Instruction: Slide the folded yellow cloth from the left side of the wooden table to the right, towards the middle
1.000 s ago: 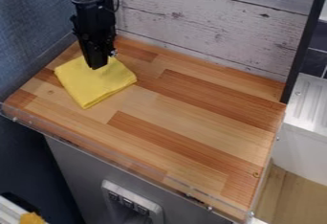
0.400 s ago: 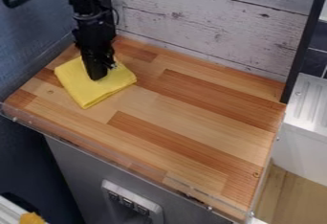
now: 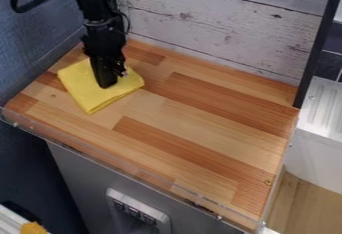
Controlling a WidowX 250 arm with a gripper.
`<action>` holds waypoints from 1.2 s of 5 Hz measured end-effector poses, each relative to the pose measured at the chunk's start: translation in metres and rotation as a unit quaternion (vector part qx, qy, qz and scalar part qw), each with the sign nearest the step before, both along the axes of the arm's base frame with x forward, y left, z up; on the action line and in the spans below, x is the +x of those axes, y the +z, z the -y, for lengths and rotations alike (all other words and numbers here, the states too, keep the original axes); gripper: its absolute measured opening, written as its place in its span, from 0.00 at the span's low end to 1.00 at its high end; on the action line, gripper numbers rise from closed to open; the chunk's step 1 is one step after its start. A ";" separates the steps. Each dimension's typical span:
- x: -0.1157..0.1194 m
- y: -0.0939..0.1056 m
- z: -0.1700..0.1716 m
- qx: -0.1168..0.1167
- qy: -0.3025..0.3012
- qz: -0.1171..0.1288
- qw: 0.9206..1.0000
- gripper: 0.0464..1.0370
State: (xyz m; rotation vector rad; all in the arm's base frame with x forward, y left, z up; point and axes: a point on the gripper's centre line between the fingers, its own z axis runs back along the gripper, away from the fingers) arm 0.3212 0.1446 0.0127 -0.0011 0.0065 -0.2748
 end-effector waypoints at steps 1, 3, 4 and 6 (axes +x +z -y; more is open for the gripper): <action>0.000 -0.001 0.011 0.002 0.011 -0.002 1.000 0.02; 0.002 -0.003 0.062 0.004 0.052 -0.001 0.999 0.02; 0.001 -0.002 0.087 0.007 0.074 0.005 0.997 0.02; -0.004 -0.002 0.122 0.006 0.107 0.011 0.994 0.02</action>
